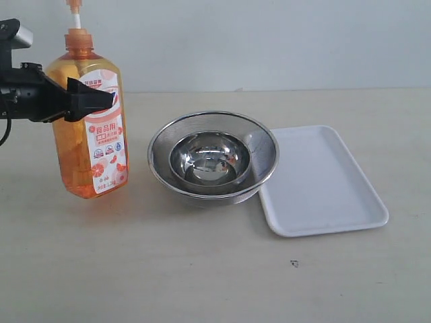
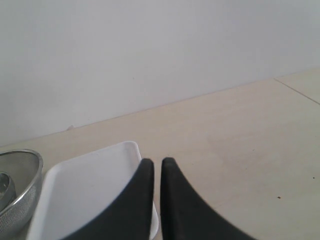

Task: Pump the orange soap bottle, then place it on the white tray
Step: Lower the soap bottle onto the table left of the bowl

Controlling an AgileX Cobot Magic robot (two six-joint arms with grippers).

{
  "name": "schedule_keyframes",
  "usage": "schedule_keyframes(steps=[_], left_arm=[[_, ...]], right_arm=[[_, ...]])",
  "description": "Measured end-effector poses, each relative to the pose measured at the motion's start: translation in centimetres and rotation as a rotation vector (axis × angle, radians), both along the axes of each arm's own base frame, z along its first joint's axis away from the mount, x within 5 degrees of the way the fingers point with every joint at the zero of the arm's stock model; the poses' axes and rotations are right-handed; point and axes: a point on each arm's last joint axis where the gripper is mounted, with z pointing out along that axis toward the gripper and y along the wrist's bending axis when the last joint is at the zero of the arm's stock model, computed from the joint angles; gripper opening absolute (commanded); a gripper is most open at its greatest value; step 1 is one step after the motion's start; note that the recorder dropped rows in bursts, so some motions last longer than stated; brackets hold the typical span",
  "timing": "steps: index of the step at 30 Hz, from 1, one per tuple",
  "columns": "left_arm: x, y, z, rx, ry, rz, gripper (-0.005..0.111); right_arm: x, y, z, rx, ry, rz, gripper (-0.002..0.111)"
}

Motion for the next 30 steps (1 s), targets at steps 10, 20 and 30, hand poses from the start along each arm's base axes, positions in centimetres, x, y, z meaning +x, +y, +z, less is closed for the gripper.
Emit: schedule_keyframes(steps=[10, 20, 30], left_arm=[[0.6, 0.0, 0.2, 0.024, -0.032, -0.022, 0.005], [0.7, -1.1, -0.2, 0.11, -0.101, -0.123, 0.005], [0.8, -1.0, -0.2, 0.122, -0.104, -0.118, 0.005]], right_arm=[[0.0, 0.0, 0.0, 0.0, 0.0, 0.0, 0.001], [0.0, 0.0, 0.0, 0.0, 0.0, 0.0, 0.001], [0.0, 0.0, 0.0, 0.0, 0.0, 0.0, 0.001]])
